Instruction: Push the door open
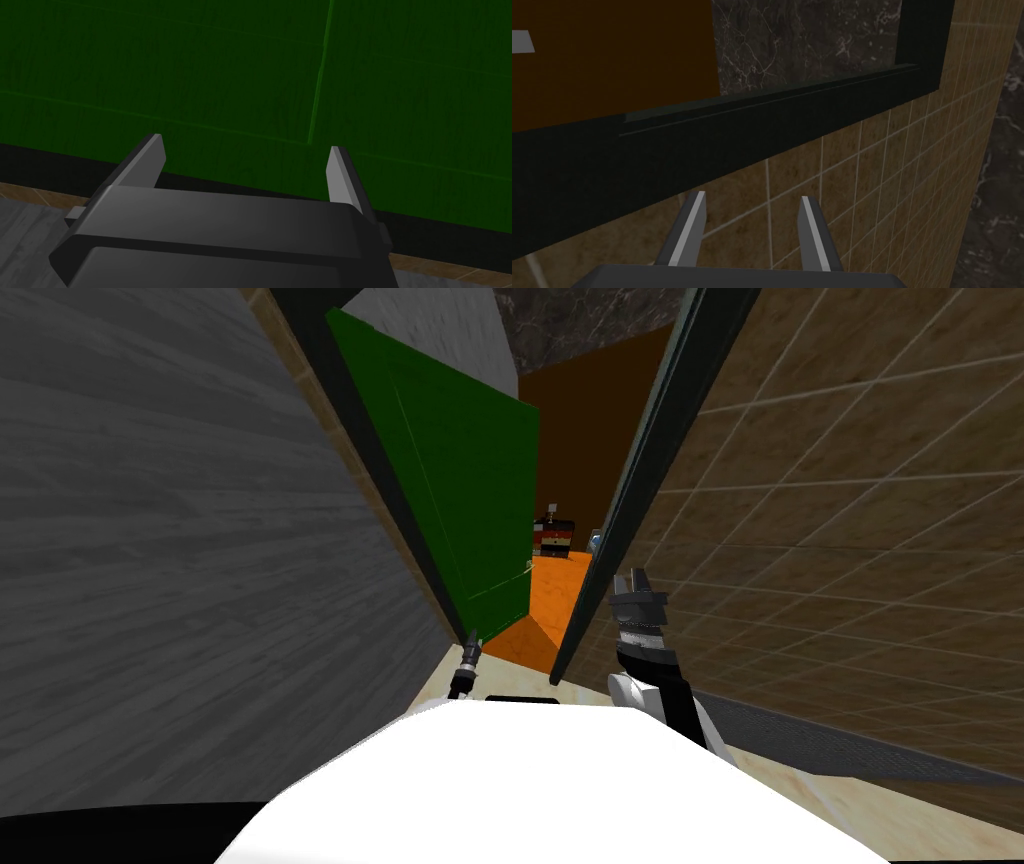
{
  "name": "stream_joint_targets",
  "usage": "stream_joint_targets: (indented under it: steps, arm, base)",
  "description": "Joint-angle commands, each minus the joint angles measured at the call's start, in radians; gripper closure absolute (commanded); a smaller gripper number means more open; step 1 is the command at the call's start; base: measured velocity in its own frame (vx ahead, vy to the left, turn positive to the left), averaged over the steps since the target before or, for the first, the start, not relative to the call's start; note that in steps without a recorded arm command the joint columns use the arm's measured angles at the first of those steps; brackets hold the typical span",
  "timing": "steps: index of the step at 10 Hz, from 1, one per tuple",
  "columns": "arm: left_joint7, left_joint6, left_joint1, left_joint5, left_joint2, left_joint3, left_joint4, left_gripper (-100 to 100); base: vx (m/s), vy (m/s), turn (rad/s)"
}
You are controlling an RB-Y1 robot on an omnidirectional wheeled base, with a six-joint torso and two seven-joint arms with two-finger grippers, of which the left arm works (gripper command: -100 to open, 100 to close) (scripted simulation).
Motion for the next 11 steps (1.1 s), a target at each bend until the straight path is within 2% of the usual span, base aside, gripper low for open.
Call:
stream_joint_targets:
  steps: [1, 4, 5, 6, 9, 11]
  arm:
    - [-0.009, -0.015, -0.021, 0.003, 0.007, 0.03, 0.03, -100]
    - [-0.025, -0.044, -0.06, 0.007, 0.012, 0.083, 0.087, -100]
    - [-0.025, -0.044, -0.06, 0.007, 0.012, 0.083, 0.087, -100]
    - [-0.03, -0.053, -0.073, 0.008, 0.014, 0.101, 0.107, -100]
    - [-0.038, -0.068, -0.093, 0.01, 0.016, 0.129, 0.137, -100]
    - [-0.053, -0.094, -0.128, 0.014, 0.017, 0.177, 0.188, -100]
  base:
    - [0.179, 0.16, 0.015]
    - [0.186, 0.126, -0.017]
    - [0.148, 0.068, -0.009]
    - [0.095, 0.059, -0.014]
    - [0.093, 0.042, -0.028]
    - [0.216, 0.065, -0.096]
